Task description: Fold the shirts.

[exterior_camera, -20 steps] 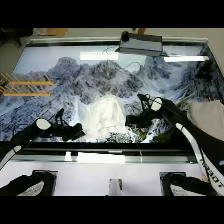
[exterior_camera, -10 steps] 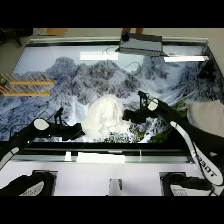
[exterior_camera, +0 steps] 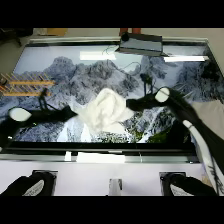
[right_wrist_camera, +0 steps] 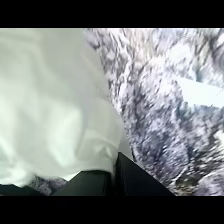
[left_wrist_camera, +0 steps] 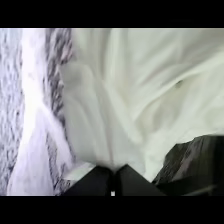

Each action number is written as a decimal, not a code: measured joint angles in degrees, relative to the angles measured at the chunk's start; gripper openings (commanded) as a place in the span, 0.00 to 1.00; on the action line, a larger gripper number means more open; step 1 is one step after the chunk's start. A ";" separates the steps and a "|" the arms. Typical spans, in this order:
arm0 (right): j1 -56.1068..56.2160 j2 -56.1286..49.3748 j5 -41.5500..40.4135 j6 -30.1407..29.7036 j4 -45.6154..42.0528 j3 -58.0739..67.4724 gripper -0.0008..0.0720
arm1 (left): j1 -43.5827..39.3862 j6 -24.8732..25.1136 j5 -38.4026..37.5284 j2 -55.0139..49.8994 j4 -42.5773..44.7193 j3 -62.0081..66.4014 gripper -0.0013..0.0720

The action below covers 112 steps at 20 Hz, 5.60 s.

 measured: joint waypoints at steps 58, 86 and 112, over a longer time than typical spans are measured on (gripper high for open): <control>-36.02 -6.71 32.74 6.88 -11.23 7.32 0.68 | 19.50 5.70 -23.76 -39.60 16.61 29.75 0.59; -21.44 -7.45 11.26 6.10 1.81 -15.37 0.04 | 16.81 11.45 -21.79 -33.22 15.17 28.72 0.06; -20.48 30.18 12.85 2.40 -22.45 44.94 0.05 | 16.81 3.10 -12.44 9.03 16.98 76.00 0.06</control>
